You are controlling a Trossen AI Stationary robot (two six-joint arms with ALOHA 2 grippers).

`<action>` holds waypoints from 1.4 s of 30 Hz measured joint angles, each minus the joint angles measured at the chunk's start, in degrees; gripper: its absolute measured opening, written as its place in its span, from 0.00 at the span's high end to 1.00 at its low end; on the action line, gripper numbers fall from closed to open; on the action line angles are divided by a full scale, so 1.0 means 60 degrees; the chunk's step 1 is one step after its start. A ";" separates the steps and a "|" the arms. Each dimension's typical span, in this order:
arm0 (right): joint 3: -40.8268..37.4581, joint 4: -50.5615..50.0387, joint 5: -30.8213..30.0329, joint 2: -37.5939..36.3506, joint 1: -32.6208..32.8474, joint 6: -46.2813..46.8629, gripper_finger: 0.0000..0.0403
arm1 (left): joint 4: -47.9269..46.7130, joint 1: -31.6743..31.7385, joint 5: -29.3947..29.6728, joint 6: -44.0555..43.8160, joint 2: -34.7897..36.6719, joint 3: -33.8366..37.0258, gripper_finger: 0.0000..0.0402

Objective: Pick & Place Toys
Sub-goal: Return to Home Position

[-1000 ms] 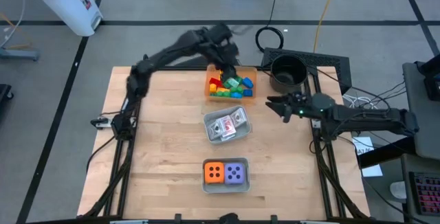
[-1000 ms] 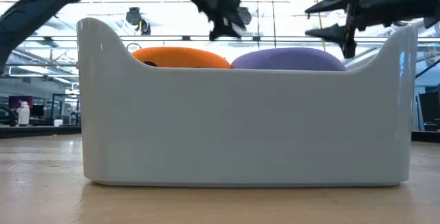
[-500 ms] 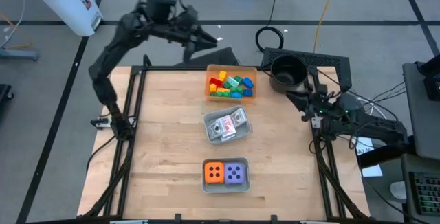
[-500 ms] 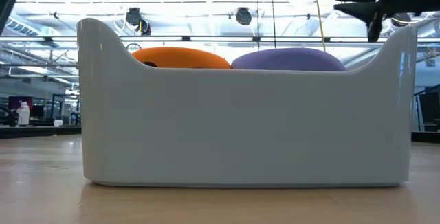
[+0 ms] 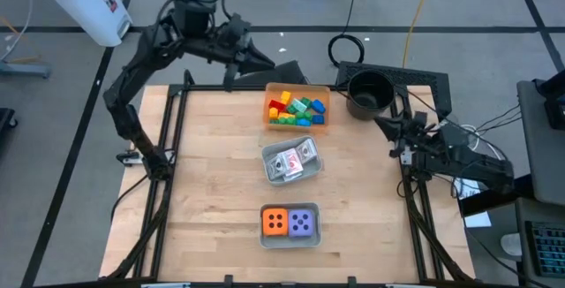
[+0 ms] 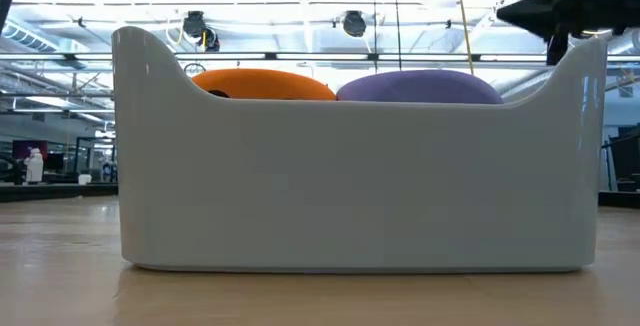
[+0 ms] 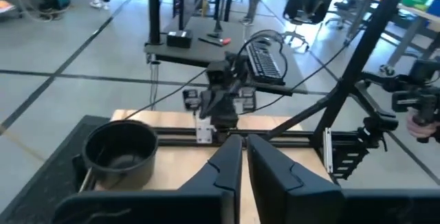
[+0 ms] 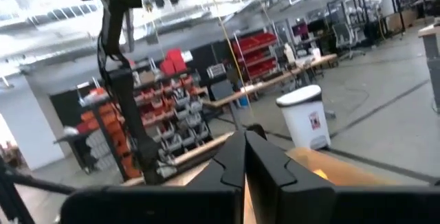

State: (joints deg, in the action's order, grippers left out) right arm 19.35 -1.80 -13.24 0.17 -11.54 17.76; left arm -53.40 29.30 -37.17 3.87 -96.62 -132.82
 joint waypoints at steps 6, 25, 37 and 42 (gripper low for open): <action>-0.1473 0.1739 0.0272 0.0019 0.0001 0.0330 1.00 | 0.2054 -0.0383 -0.0158 -0.0725 -0.0029 0.1427 0.99; -0.2862 0.3191 0.0741 0.0075 0.0002 0.0675 0.99 | 0.7910 -0.1293 -0.0457 -0.3530 0.0327 0.5646 0.96; -0.2878 0.3184 0.0730 0.0072 0.0002 0.0608 0.98 | 0.9093 -0.1393 0.1623 -0.3572 0.4801 1.0728 0.95; -0.2884 0.3184 0.0730 0.0075 0.0002 0.0605 0.98 | 1.0164 -0.1698 0.2395 -0.4016 0.6712 1.3070 0.97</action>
State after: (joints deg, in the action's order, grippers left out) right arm 2.04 17.30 -8.86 0.62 -11.53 21.39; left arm 7.59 19.11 -22.81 -20.23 -56.35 -54.39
